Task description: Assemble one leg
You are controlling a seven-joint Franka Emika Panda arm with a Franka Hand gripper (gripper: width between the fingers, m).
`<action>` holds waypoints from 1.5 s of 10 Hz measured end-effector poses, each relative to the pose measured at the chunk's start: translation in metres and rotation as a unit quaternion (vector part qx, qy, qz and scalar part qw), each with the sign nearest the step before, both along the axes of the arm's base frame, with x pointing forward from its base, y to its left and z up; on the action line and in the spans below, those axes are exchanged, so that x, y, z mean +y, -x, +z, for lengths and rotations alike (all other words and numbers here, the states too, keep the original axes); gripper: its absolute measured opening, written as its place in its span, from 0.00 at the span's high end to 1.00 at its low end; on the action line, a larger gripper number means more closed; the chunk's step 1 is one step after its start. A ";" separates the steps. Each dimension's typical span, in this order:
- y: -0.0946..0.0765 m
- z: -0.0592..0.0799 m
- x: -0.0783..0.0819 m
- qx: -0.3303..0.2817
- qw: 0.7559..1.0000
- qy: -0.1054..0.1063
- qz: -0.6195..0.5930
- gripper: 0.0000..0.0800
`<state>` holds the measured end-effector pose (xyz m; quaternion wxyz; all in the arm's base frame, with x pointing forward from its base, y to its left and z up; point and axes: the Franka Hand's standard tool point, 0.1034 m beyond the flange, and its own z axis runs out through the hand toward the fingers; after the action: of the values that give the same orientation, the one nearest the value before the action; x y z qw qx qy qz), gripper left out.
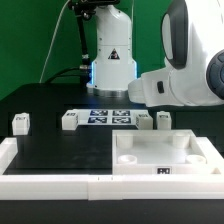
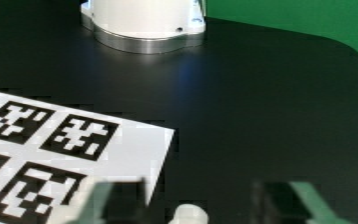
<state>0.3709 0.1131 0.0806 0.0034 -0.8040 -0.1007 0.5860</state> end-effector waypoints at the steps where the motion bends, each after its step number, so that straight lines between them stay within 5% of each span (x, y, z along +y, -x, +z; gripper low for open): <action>1: 0.002 -0.004 -0.001 -0.025 1.000 0.018 -0.004 0.38; 3: 0.013 -0.004 0.000 -0.065 0.997 0.029 0.012 0.21; 9: 0.011 -0.007 -0.003 -0.075 0.997 0.030 -0.004 0.19; 12: 0.006 -0.024 -0.008 -0.107 0.994 0.030 -0.006 0.19; 15: 0.006 -0.025 -0.007 -0.108 0.994 0.029 -0.006 0.19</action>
Offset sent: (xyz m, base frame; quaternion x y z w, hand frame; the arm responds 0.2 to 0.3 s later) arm -0.0025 -0.0057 0.0004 -0.0439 0.0384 -0.0190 0.9981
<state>0.3650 0.1057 0.0560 -0.0273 -0.8630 -0.0785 0.4984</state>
